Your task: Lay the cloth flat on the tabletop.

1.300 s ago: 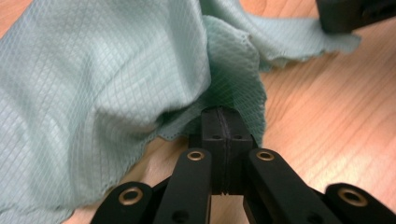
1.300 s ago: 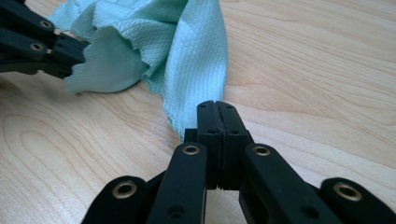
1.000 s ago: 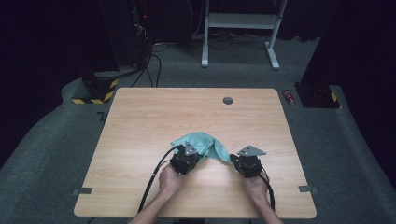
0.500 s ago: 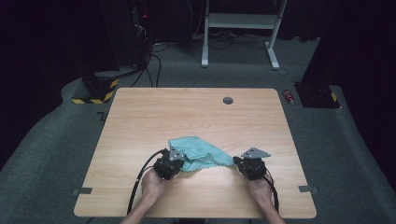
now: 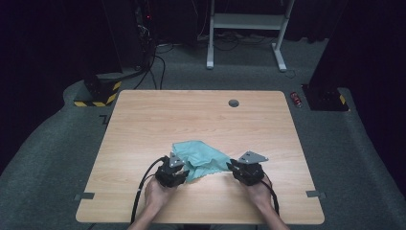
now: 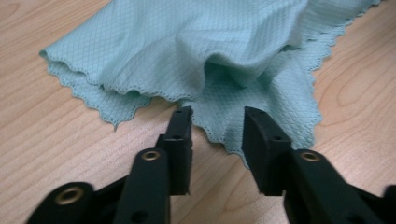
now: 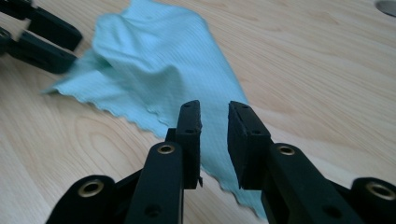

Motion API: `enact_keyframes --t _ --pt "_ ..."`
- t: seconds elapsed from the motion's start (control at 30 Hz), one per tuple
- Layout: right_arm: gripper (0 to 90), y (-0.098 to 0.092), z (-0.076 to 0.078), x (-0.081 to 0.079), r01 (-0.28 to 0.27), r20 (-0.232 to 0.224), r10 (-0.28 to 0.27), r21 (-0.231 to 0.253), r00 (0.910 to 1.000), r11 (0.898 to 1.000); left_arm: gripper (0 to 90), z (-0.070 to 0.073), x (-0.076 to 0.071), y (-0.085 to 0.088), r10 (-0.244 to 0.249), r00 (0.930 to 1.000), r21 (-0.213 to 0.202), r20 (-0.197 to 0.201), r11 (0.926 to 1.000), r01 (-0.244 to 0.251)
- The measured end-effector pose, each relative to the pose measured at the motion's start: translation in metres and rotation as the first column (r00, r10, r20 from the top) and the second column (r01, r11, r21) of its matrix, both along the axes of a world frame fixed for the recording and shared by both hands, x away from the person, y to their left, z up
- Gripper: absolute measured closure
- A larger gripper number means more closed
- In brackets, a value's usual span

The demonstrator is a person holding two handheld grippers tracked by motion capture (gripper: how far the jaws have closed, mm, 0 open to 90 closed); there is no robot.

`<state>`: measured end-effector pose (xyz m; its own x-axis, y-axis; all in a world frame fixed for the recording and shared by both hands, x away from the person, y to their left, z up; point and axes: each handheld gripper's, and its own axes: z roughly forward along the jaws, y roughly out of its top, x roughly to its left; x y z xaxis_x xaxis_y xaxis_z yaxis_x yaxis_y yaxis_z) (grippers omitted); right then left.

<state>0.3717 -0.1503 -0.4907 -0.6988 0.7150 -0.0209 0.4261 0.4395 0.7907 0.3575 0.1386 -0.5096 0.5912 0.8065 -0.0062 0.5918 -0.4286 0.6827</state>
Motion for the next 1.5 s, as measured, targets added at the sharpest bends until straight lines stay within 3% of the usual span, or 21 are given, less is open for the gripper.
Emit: enact_keyframes --t 0.27,0.33,0.5,0.63,0.73,0.77,0.83,0.9,1.2,1.5 --pt "63.2 0.038 0.000 0.006 -0.096 -0.007 0.096 -0.003 0.9954 0.995 47.2 -0.006 0.002 -0.001 0.052 0.9986 0.005 0.010 0.9986 -0.052" --pt "56.3 0.051 -0.001 0.007 -0.117 -0.001 0.117 0.000 0.9931 0.993 43.2 -0.007 0.002 0.000 0.056 0.9983 0.001 0.019 0.9985 -0.056" --pt "51.7 0.069 -0.004 0.010 -0.154 -0.007 0.154 -0.004 0.9881 0.988 39.3 -0.013 0.001 0.005 0.079 0.9955 -0.041 0.052 0.9961 -0.077" --pt "52.6 0.076 -0.007 0.015 -0.156 -0.025 0.156 -0.012 0.9875 0.988 38.1 -0.016 0.000 0.007 0.076 0.9934 -0.051 0.086 0.9961 -0.072" --pt "71.5 0.082 -0.008 0.021 -0.163 -0.044 0.161 -0.050 0.9860 0.985 36.1 -0.017 0.000 0.007 0.085 0.9925 -0.060 0.088 0.9950 -0.080" --pt "71.5 0.082 -0.008 0.021 -0.163 -0.044 0.161 -0.050 0.9860 0.985 35.5 -0.017 0.000 0.007 0.085 0.9925 -0.060 0.088 0.9950 -0.080" --pt "83.0 0.084 -0.008 0.023 -0.162 -0.043 0.160 -0.067 0.9862 0.984 35.0 -0.017 0.001 0.008 0.082 0.9926 -0.055 0.089 0.9955 -0.077" --pt "89.0 0.084 -0.007 0.025 -0.163 -0.042 0.160 -0.074 0.9862 0.984 34.3 -0.017 0.002 0.008 0.081 0.9929 -0.055 0.088 0.9956 -0.076" --pt "89.9 0.071 0.008 0.037 -0.107 -0.029 0.106 -0.054 0.9940 0.993 33.5 -0.017 0.006 0.012 0.082 0.9925 -0.056 0.091 0.9954 -0.077" --pt "90.0 0.039 0.017 0.049 -0.005 -0.033 0.004 -0.019 0.9994 1.000 31.5 -0.017 0.010 0.017 0.063 0.9943 -0.056 0.086 0.9967 -0.058"
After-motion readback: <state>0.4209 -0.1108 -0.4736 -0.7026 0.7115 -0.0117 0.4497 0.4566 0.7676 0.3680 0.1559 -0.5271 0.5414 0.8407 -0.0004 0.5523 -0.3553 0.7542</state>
